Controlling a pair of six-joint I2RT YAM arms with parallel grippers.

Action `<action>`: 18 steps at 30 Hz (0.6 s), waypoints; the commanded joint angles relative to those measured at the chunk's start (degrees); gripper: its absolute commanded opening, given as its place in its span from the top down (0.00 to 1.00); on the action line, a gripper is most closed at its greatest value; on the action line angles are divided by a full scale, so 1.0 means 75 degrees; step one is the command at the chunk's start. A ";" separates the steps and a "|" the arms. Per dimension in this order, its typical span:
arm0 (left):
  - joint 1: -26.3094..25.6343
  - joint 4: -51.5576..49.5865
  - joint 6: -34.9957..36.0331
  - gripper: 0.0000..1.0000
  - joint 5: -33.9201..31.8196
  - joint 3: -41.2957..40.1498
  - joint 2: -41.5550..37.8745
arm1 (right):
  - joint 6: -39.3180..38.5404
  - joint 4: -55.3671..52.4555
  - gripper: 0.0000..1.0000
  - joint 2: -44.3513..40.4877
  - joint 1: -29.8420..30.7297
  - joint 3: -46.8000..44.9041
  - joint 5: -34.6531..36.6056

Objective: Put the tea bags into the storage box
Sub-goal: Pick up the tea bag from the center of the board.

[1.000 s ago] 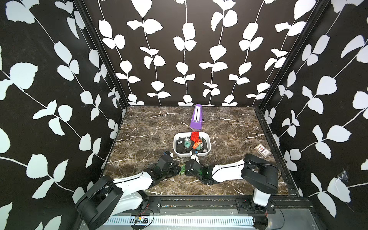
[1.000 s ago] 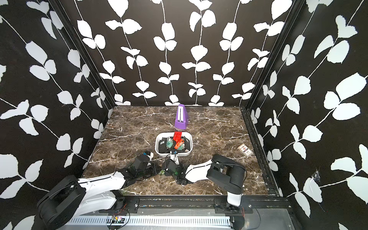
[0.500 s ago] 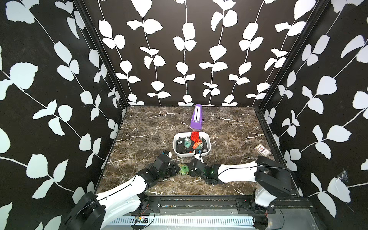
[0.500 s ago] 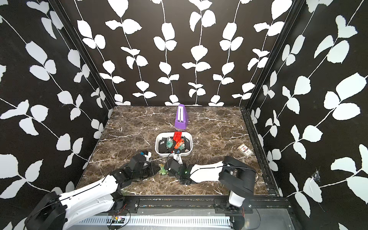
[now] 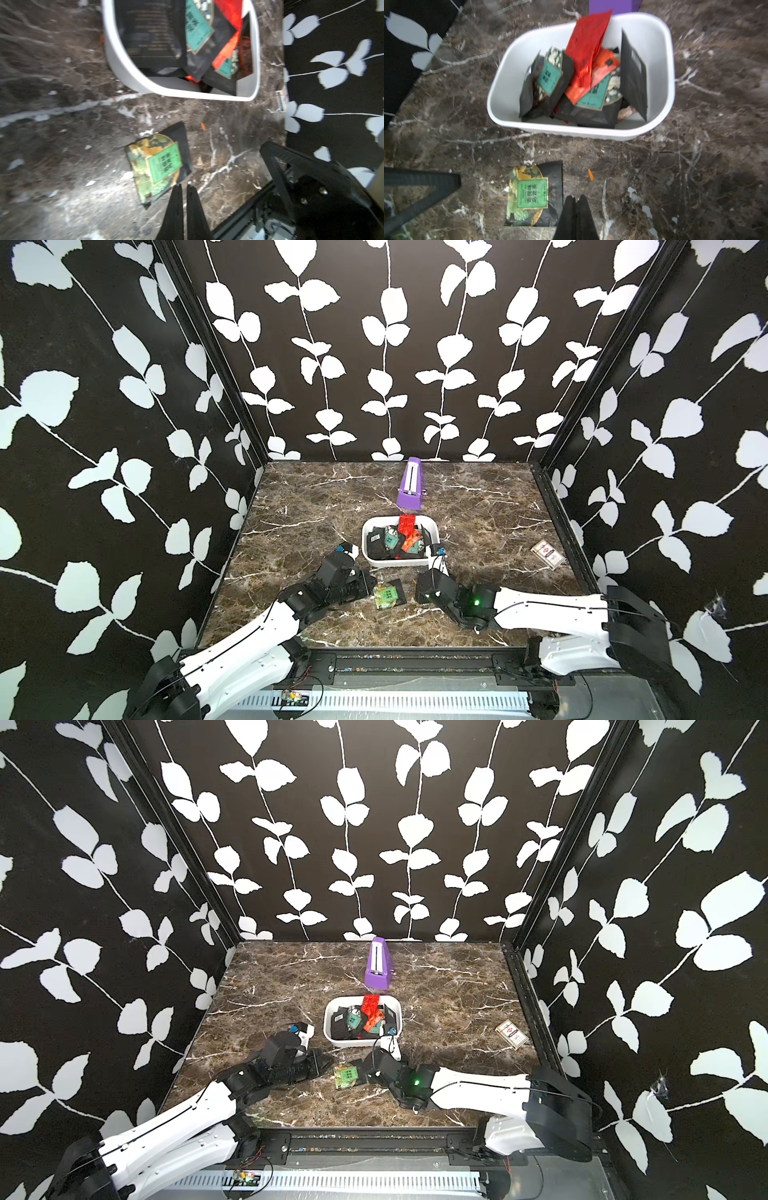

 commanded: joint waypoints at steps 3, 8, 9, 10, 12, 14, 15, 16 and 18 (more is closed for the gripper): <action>-0.0045 -0.0266 0.0560 0.78 -0.0421 -0.0129 0.0606 | 0.0182 0.1545 0.95 0.0965 -0.0032 -0.0266 -0.1650; -0.0042 -0.0020 0.0564 0.73 -0.0497 -0.0201 0.0956 | 0.0271 0.1039 0.50 0.1777 -0.0054 0.0573 -0.2180; -0.0041 -0.0040 0.0536 0.73 -0.0570 -0.0245 0.0925 | 0.0245 0.0740 0.46 0.1996 -0.0038 0.0780 -0.2139; -0.0046 -0.0103 0.0518 0.73 -0.0748 -0.0311 0.0865 | 0.0161 0.0438 0.41 0.2172 -0.0015 0.1010 -0.2102; -0.0033 -0.0372 0.0499 0.73 -0.1173 -0.0390 0.0658 | -0.0018 -0.0006 0.31 0.2432 0.0079 0.1418 -0.2035; -0.0033 -0.0799 0.0496 0.71 -0.1665 -0.0455 0.0297 | -0.0146 -0.0647 0.25 0.2663 0.0206 0.1871 -0.1810; -0.0023 -0.0955 0.0487 0.71 -0.1841 -0.0478 0.0142 | -0.0188 -0.0906 0.22 0.2759 0.0258 0.2049 -0.1722; -0.0011 -0.1203 0.0454 0.68 -0.2083 -0.0485 -0.0030 | -0.0193 -0.1154 0.20 0.2875 0.0292 0.2236 -0.1646; 0.0041 -0.1590 0.0325 0.66 -0.2438 -0.0527 -0.0298 | -0.0182 -0.1559 0.16 0.3099 0.0352 0.2527 -0.1504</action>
